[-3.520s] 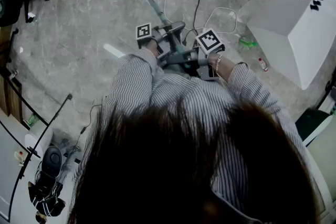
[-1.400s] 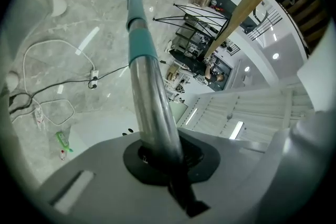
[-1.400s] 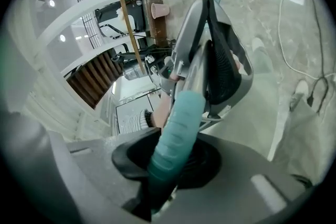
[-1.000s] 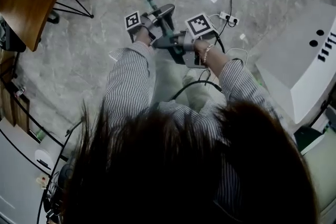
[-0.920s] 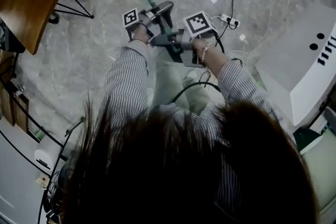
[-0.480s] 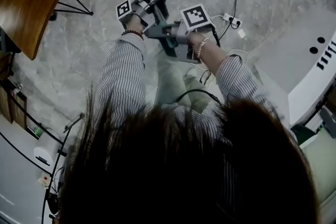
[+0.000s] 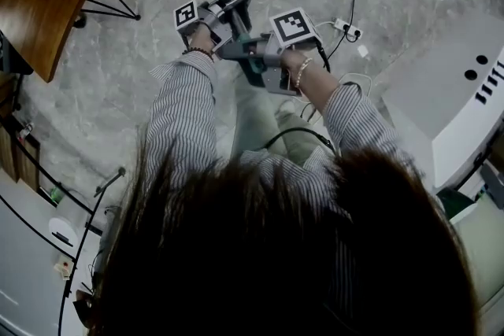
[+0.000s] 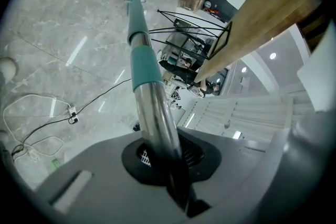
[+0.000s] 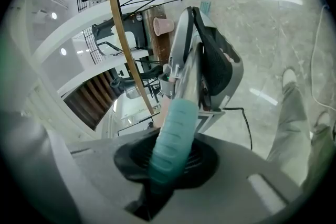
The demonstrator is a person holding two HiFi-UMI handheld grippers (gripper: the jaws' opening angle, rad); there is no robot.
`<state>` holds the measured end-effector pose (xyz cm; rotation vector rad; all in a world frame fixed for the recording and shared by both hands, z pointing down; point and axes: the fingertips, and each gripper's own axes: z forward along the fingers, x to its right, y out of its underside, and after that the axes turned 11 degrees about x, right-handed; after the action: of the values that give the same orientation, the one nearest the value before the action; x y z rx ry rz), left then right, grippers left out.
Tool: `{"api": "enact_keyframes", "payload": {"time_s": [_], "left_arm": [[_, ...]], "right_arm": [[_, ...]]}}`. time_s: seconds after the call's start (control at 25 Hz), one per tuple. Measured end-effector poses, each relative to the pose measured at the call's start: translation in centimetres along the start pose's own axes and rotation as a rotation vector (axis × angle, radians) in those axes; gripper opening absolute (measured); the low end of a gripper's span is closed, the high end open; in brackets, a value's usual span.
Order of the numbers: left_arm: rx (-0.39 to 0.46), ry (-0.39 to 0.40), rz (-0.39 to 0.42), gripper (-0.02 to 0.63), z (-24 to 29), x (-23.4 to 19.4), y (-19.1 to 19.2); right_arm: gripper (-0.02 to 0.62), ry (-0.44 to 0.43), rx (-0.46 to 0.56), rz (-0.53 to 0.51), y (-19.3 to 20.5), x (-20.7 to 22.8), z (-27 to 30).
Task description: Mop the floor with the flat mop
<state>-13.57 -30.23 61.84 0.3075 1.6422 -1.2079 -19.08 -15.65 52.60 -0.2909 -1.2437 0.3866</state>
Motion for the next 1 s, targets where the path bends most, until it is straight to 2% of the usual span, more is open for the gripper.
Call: {"api": "enact_keyframes", "payload": {"time_s": [0.2,0.36,0.56,0.68,0.8,0.88,1.0], "left_arm": [[-0.015,0.011,0.008,0.026,-0.7,0.0,0.8],[-0.041,-0.001,0.075,0.034,-2.8,-3.0,8.4],[-0.019,0.004,0.049,0.044,-5.0,-6.0,12.1],[-0.003,0.058,0.036,0.040,-8.0,-10.5,19.0],[0.050,0.129,-0.016,0.021,-10.3,-14.4,25.2],[0.074,0.137,-0.038,0.014,-11.8,-16.9,28.8],[0.075,0.128,-0.068,0.008,-13.9,-20.2,34.2]], "right_arm": [[0.054,0.004,-0.015,0.008,0.9,-0.1,-0.3],[0.054,-0.031,0.000,-0.004,6.2,2.9,-5.6],[0.054,-0.017,-0.023,0.020,9.8,5.5,-8.3],[0.055,0.005,-0.049,-0.007,15.9,10.3,-13.5],[0.055,0.045,-0.102,-0.058,21.2,15.0,-18.6],[0.055,0.059,-0.128,-0.066,24.5,17.2,-21.5],[0.054,0.033,-0.131,-0.030,28.9,20.0,-25.2]]}}
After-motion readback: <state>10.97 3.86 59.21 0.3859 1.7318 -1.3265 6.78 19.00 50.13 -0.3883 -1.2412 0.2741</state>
